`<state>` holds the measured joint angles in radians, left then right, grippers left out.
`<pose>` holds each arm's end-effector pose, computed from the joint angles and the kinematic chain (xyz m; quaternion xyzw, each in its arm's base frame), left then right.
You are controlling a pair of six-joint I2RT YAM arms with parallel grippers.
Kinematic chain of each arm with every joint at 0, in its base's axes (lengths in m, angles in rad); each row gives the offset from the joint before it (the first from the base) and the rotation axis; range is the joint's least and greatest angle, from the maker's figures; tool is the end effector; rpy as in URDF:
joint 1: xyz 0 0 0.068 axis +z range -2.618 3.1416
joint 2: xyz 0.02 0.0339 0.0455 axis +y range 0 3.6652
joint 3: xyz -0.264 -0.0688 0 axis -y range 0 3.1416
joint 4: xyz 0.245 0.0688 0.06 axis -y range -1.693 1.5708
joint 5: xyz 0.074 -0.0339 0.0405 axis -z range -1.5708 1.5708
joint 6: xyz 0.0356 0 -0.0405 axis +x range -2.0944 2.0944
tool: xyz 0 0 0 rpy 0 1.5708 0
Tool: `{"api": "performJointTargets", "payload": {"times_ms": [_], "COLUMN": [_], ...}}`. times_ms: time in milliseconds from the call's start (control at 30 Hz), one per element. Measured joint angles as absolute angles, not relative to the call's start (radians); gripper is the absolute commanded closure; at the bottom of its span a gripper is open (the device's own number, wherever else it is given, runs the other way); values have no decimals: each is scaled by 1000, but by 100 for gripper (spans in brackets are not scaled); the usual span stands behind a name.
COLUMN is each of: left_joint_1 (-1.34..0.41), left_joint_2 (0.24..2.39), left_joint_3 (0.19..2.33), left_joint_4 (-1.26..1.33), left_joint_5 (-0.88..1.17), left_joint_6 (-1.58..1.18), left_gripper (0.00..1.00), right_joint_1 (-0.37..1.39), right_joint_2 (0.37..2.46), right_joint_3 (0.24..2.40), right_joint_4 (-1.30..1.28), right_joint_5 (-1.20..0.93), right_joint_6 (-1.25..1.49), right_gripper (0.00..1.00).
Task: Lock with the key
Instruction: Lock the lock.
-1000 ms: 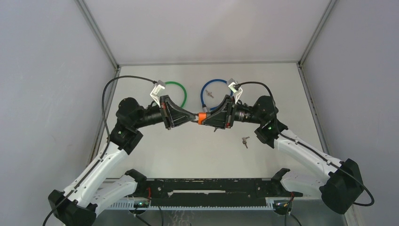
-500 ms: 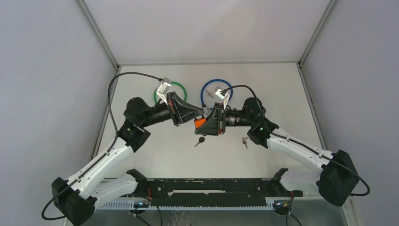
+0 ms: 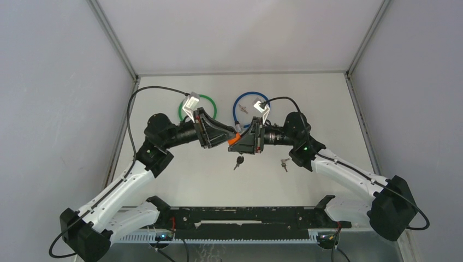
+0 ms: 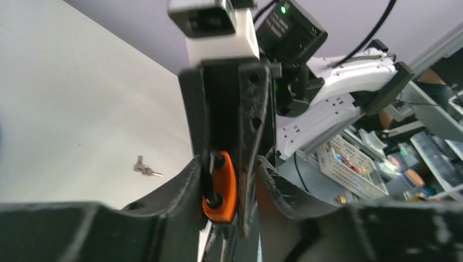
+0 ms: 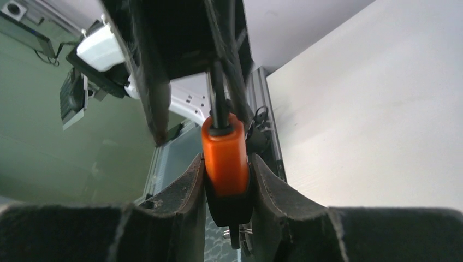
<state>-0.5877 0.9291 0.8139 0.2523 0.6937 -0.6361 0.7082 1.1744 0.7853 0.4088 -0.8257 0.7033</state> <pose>0.1644 -0.1369 0.3703 0.2412 0.6239 -0.5901 0.4521 0.1847 0.1927 0.3215 -0.2881 0.6406 0.6380 0.3156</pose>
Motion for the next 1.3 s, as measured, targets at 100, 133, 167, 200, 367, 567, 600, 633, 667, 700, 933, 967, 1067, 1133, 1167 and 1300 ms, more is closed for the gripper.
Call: {"api": "performJointTargets", "payload": {"times_ms": [100,133,167,200,367,567,600,633,667,700,933,967,1067,1133,1167,1300], "left_joint_1": [-590,-588,-587,-587,-578,-576,-576,-576,-576,-576,-550,-543,-522,-509,-503,-487], "left_joint_2": [944,947,947,947,950,958,958,957,955,952,950,949,944,939,936,927], "left_joint_3": [808,805,803,801,799,799,798,797,793,781,748,748,748,746,744,735], "left_joint_4": [258,263,265,267,273,299,300,304,305,305,287,289,295,310,320,342], "left_joint_5": [742,747,750,751,749,733,725,716,715,714,716,717,717,718,718,720], "left_joint_6": [-661,-665,-665,-666,-682,-736,-744,-754,-755,-762,-789,-793,-811,-823,-831,-847], "left_gripper": [46,56,69,75,99,100,100,100,100,100,100,100,100,100,100,100], "right_joint_1": [678,673,669,668,667,661,657,653,645,635,586,580,573,572,572,581], "right_joint_2": [1169,1169,1169,1169,1159,1160,1160,1161,1161,1161,1159,1157,1154,1150,1147,1140], "right_joint_3": [782,781,780,779,778,777,777,777,777,777,773,768,751,731,723,696], "right_joint_4": [429,431,430,431,447,459,460,462,467,470,497,500,506,503,499,483], "right_joint_5": [-806,-805,-807,-815,-844,-855,-855,-849,-837,-829,-814,-817,-830,-840,-844,-866], "right_joint_6": [715,718,721,723,728,725,729,740,750,756,799,801,801,790,785,764], "right_gripper": [100,100,100,100,100,55,51,51,50,51,49,46,38,38,38,49]}}
